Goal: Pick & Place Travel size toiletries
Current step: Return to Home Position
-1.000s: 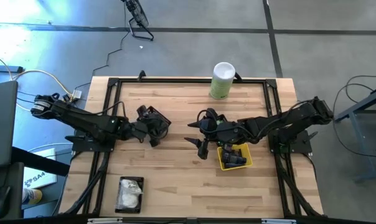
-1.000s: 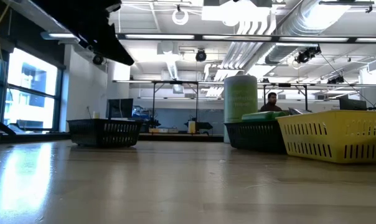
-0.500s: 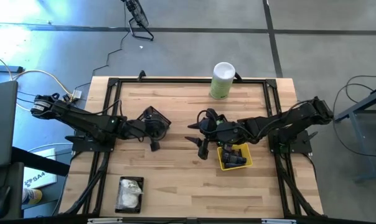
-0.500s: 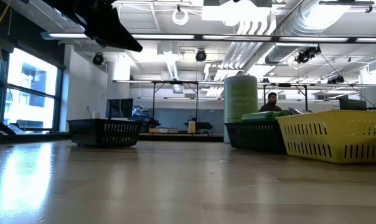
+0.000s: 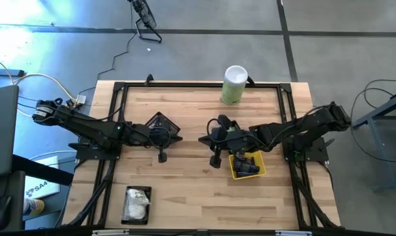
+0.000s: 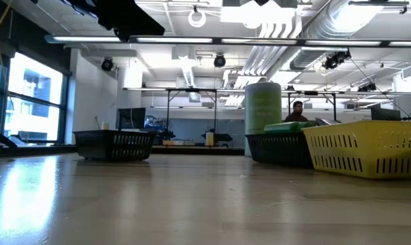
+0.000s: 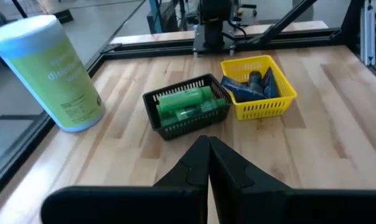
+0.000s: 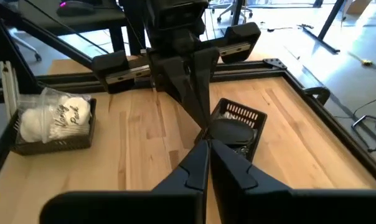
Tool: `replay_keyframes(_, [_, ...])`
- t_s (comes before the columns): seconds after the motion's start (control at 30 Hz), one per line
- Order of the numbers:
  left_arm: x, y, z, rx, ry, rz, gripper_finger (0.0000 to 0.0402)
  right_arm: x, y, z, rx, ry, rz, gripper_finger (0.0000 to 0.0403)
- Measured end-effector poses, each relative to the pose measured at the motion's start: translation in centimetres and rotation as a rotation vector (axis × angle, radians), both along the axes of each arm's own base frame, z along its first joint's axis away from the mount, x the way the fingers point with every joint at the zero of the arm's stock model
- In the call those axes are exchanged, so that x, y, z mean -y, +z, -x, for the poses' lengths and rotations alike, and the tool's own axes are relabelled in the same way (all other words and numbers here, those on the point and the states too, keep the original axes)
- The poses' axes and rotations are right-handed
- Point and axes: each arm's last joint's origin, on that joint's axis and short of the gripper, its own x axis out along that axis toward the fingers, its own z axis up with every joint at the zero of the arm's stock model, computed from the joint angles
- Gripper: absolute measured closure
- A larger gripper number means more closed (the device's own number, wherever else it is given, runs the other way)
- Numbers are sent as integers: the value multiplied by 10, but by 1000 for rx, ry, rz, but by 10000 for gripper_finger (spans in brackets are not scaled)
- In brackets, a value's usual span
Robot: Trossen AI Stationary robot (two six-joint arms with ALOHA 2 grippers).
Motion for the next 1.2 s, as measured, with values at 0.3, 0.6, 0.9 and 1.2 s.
replay_keyframes(0.3, [0,-1,0,-13,-8,-34,399,0,2,-1,15,10,17,393])
replay_keyframes(0.6, [0,0,0,-17,-20,-83,399,1,2,-1,6,23,46,393])
replay_keyframes(0.9, [3,-1,0,-23,-139,-50,399,0,-7,4,-77,6,12,393])
replay_keyframes(1.2, [4,-1,0,-24,-157,-45,399,-12,-47,12,-15,51,-11,394])
